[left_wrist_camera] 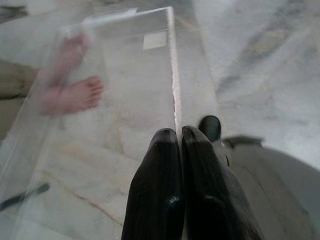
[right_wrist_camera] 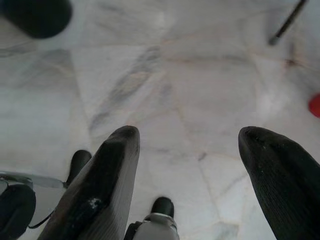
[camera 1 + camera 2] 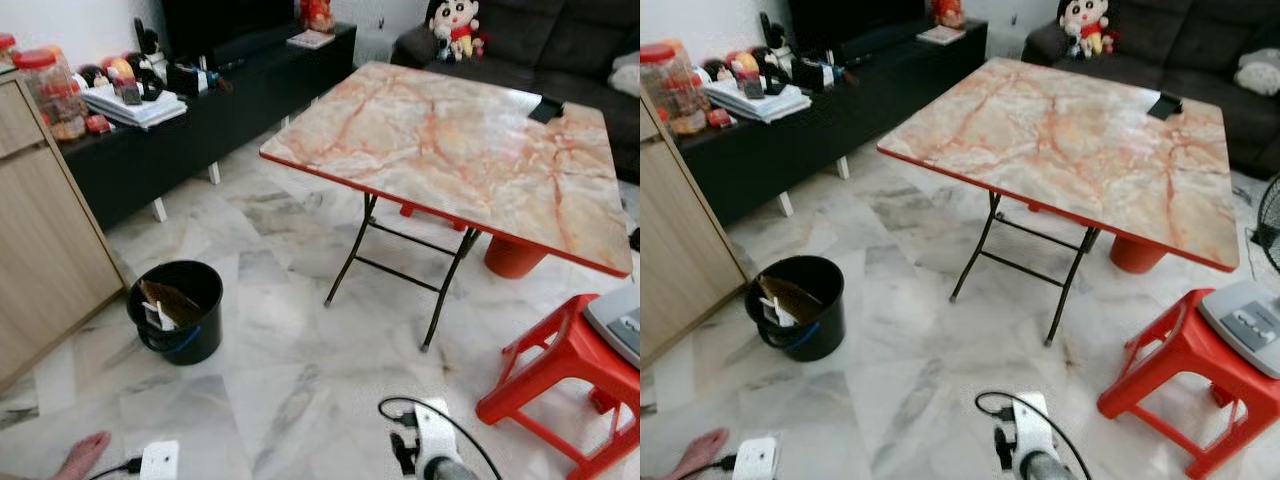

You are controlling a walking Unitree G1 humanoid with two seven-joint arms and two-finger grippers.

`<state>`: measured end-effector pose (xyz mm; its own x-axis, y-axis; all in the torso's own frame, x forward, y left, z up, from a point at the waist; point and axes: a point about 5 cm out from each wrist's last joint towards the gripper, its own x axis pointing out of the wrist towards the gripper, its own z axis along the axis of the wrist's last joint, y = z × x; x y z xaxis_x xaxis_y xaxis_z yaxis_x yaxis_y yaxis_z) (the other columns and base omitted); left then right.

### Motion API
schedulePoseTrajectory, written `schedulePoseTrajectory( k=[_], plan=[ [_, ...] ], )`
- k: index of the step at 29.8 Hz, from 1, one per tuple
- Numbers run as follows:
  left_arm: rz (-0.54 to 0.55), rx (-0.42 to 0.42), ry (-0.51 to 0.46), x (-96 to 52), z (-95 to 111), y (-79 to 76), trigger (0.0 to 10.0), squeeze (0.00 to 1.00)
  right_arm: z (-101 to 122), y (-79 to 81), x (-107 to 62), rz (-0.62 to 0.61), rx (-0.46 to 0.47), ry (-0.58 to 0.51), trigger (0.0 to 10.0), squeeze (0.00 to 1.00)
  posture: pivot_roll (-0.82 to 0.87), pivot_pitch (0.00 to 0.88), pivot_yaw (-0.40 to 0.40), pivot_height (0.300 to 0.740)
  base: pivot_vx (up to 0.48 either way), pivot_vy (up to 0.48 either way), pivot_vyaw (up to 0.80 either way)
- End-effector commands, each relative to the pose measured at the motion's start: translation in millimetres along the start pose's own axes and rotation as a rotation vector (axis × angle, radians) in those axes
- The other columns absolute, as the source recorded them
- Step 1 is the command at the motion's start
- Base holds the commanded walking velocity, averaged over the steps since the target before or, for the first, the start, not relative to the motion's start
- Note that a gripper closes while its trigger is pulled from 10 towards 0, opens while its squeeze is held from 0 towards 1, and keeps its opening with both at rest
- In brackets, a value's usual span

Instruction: Picking trash to rubbish bin

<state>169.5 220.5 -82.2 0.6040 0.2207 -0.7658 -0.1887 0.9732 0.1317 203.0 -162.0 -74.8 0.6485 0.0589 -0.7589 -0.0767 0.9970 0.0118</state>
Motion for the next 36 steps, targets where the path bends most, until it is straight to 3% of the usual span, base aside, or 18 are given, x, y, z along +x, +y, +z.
schedulePoseTrajectory(
  k=[1, 10, 14, 30, 32, 36],
  plan=[
    [0.01, -0.012, 0.026, -1.3, -6.6, -0.1, 10.0, 0.0, -4.4, -4.0, -1.4, -0.013, 0.002, 0.013, 10.0, 0.0, -0.01, 0.041, -0.057, 0.74, 0.0, 0.0, 0.8],
    [0.017, -0.011, 0.03, -1.9, -8.8, 1.1, 10.0, 0.0, -4.0, -2.5, -1.1, -0.008, -0.002, 0.012, 10.0, 0.0, -0.01, 0.043, -0.057, 0.74, 0.0, 0.0, 0.8],
    [0.022, -0.009, 0.027, -1.9, -8.4, 1.3, 10.0, 0.0, -3.1, -1.8, -0.9, -0.005, 0.016, 0.006, 10.0, 0.0, -0.01, 0.043, -0.057, 0.74, 0.061, 0.0, 0.14],
    [0.044, -0.006, 0.031, -1.9, -8.7, 2.8, 10.0, 0.0, -1.0, -2.6, -0.9, -0.015, 0.004, -0.012, 10.0, 0.0, -0.01, 0.041, -0.058, 0.74, 0.423, 0.0, 0.0],
    [0.045, -0.006, 0.032, -2.1, -9.2, 2.6, 10.0, 0.0, -0.9, -2.1, -1.0, -0.011, -0.031, -0.015, 10.0, 0.0, -0.01, 0.04, -0.059, 0.74, 0.454, 0.0, 0.8],
    [0.044, -0.005, 0.033, -2.0, -9.2, 2.6, 10.0, 0.0, -1.8, -1.7, -1.1, -0.013, -0.004, -0.013, 10.0, 0.0, -0.02, 0.037, -0.055, 0.74, 0.456, 0.0, 0.6]
  ],
)
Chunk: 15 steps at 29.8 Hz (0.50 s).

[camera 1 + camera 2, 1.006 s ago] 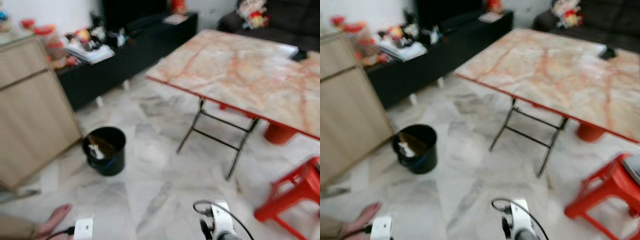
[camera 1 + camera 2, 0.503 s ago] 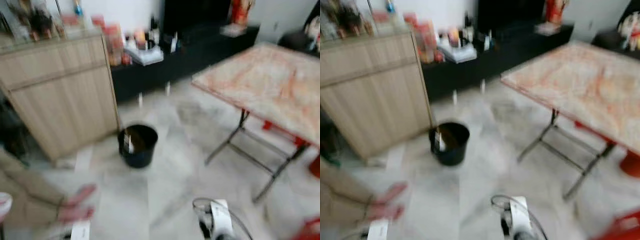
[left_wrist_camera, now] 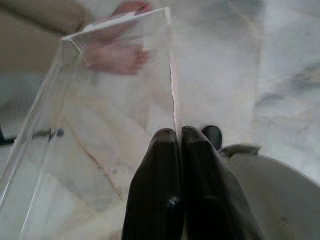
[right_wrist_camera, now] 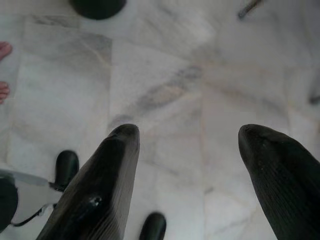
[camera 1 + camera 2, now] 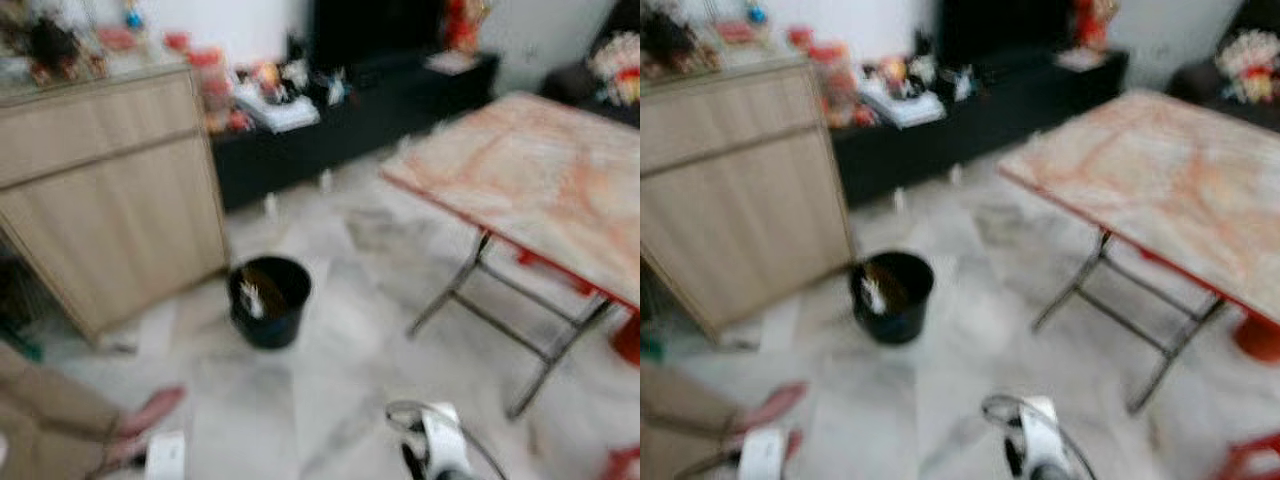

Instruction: Picking trash to rubbish bin

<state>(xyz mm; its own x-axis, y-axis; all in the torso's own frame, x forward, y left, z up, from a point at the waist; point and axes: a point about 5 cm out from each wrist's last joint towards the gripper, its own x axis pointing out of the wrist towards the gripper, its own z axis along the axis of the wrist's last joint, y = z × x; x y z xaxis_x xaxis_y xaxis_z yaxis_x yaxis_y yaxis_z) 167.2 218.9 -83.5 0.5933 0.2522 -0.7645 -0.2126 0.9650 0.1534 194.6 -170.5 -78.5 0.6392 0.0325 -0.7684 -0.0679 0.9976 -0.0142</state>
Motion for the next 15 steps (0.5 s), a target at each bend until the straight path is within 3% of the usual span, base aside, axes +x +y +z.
schedulePoseTrajectory(
  k=[1, 15],
  plan=[
    [0.012, 0.001, 0.027, -1.1, -6.5, 4.1, 10.0, 0.0, 7.5, 6.1, 1.9, 0.012, 0.01, -0.028, 10.0, 0.0, -0.02, 0.037, -0.055, 0.74, 0.458, 0.0, 0.0],
    [0.012, 0.007, 0.026, -0.8, -5.6, 5.3, 10.0, 0.0, 8.9, 5.1, 2.2, 0.012, -0.021, -0.027, 10.0, 0.0, -0.01, 0.014, -0.054, 0.74, 0.46, 0.0, 0.0]
  ],
)
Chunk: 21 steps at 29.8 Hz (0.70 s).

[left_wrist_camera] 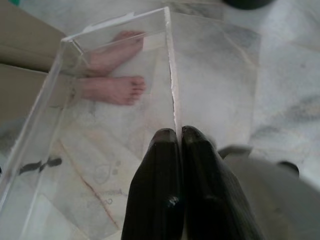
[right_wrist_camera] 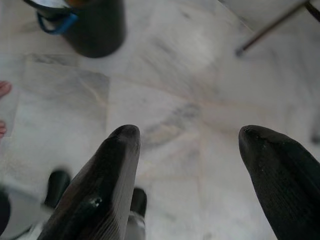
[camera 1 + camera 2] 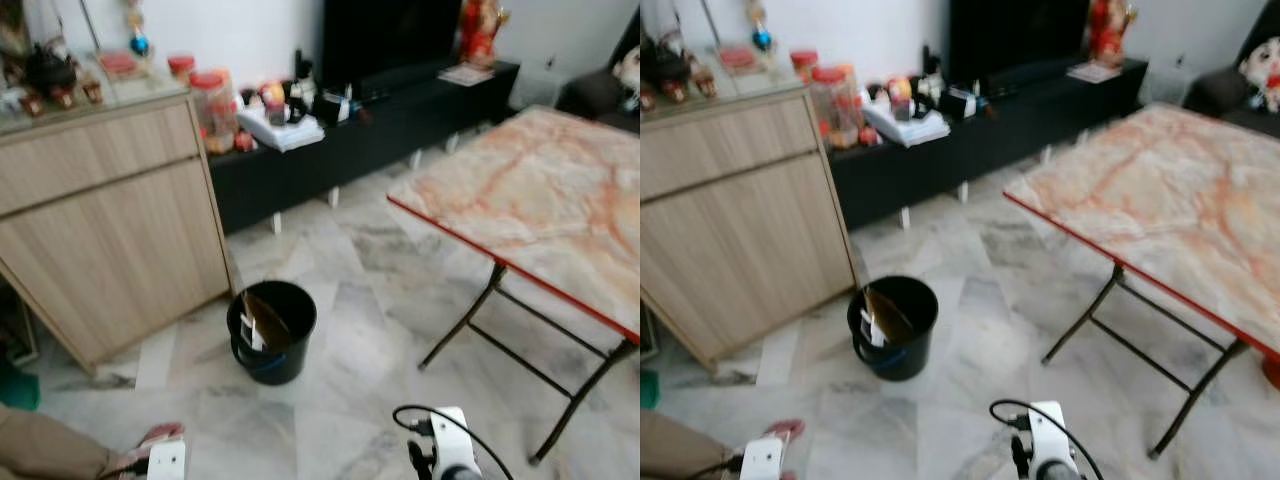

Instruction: Picking trash to rubbish bin

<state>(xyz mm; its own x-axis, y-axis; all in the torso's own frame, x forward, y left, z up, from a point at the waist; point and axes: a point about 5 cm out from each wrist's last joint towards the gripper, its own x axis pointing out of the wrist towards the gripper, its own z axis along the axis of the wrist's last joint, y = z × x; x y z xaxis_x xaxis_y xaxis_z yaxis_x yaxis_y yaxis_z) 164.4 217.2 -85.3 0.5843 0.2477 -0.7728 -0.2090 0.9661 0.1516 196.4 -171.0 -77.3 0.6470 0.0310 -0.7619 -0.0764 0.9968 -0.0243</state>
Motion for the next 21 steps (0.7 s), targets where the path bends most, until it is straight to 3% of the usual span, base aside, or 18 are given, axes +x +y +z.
schedulePoseTrajectory(
  k=[1, 21],
  plan=[
    [0.016, 0.005, 0.013, 0.0, -2.0, 6.5, 10.0, 0.0, 7.0, 5.7, 2.0, 0.014, -0.007, -0.017, 10.0, 0.0, -0.01, 0.014, -0.054, 0.74, 0.461, 0.0, 0.0],
    [0.018, 0.001, 0.014, -0.1, -2.3, 6.1, 10.0, 0.0, 8.5, 5.2, 2.4, 0.005, 0.023, -0.021, 10.0, 0.0, -0.01, 0.018, -0.06, 0.74, 0.461, 0.0, 0.0]
  ],
)
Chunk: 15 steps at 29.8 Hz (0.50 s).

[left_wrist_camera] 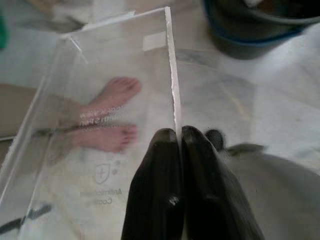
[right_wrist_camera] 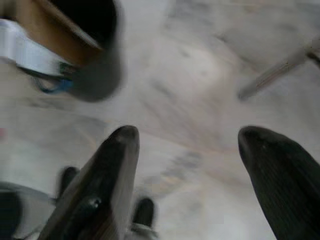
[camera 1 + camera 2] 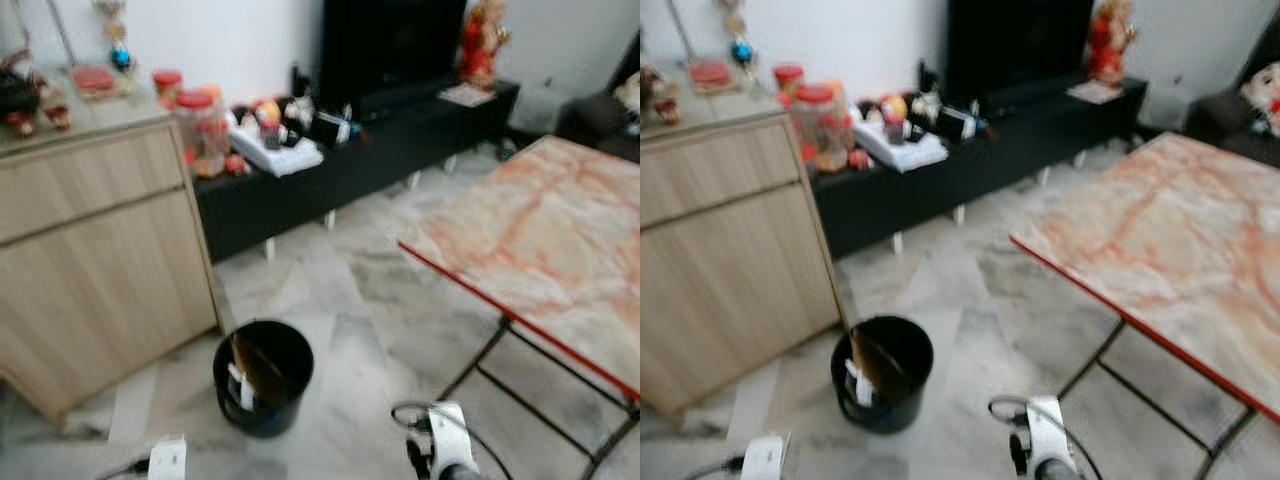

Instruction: Picking trash to rubbish bin

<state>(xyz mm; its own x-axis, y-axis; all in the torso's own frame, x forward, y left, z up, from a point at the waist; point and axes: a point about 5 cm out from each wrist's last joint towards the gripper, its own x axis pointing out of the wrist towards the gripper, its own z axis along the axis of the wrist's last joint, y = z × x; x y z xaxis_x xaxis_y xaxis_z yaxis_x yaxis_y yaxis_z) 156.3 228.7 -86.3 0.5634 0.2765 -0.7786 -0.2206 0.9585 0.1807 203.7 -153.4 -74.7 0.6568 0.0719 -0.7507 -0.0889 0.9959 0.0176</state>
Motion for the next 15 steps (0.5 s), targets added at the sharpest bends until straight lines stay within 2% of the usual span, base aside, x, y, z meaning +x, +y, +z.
schedulePoseTrajectory(
  k=[1, 8, 13, 15],
  plan=[
    [-0.014, -0.008, -0.004, 0.8, 3.8, -6.7, 10.0, 0.0, 0.1, -11.8, -1.3, -0.035, 0.004, -0.004, 10.0, 0.0, -0.01, 0.018, -0.06, 0.74, 0.458, 0.0, 0.0],
    [-0.012, -0.009, -0.003, 0.6, 3.2, -6.7, 10.0, 0.0, -2.7, -11.3, -1.9, -0.03, -0.028, 0.006, 10.0, 0.0, 0.0, 0.027, -0.06, 0.74, 0.461, 0.0, 0.0],
    [-0.01, -0.009, -0.005, 0.7, 3.5, -6.0, 10.0, 0.0, -2.1, -10.3, -1.8, -0.034, -0.024, -0.001, 10.0, 0.0, 0.0, 0.03, -0.06, 0.74, 0.461, 0.0, 0.62],
    [-0.01, -0.008, -0.005, 0.7, 3.7, -5.9, 10.0, 0.0, -2.1, -10.4, -1.8, -0.038, -0.011, -0.001, 10.0, 0.0, 0.0, 0.03, -0.06, 0.74, 0.461, 0.0, 0.0]
  ],
)
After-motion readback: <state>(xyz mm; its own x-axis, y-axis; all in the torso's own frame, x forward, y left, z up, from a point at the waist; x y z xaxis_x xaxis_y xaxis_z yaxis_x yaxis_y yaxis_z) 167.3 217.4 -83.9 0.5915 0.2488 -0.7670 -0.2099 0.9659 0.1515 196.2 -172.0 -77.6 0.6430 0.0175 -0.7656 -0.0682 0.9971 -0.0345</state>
